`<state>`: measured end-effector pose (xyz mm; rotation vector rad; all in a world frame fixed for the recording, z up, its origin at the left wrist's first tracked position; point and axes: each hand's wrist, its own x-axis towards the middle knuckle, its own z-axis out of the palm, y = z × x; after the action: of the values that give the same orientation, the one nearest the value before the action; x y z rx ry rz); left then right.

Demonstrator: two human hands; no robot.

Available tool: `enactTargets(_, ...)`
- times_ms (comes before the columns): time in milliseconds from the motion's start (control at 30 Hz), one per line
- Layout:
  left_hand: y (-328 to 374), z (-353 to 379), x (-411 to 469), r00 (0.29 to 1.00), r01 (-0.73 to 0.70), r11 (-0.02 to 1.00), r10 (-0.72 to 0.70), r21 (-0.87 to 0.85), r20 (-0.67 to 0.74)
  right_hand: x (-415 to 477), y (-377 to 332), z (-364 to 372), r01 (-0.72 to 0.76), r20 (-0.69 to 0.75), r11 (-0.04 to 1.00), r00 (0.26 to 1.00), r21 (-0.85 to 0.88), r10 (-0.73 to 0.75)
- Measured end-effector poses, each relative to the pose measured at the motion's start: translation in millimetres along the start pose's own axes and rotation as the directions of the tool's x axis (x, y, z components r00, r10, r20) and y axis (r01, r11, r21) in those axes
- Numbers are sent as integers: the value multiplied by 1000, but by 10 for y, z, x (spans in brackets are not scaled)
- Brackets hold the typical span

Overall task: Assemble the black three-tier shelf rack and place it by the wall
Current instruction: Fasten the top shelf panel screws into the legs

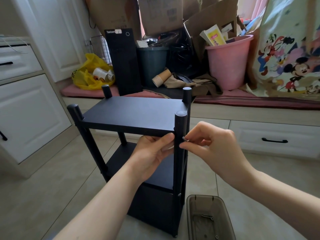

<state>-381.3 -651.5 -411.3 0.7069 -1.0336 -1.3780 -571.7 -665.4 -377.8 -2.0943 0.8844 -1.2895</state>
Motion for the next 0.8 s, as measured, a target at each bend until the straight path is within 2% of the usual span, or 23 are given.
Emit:
enactTargets(167,-1,18,-4,1000,-6,1000,7,6,-20,-46,-24,-40,-65,53,992,997,111,60)
enactTargets(333,6,20,-7,1000,-4,1000,5,21,-18,-54,-15,-21,-83,36,987,996,137,79)
enactTargets(500,9,25,-6,1000,-11,1000,11,9,-19,-54,11,18,-128,55,962,991,240,118)
enactTargets(800,29,26,-30,1000,-13,999,12,36,14,-59,47,23,-151,90,924,988,351,127)
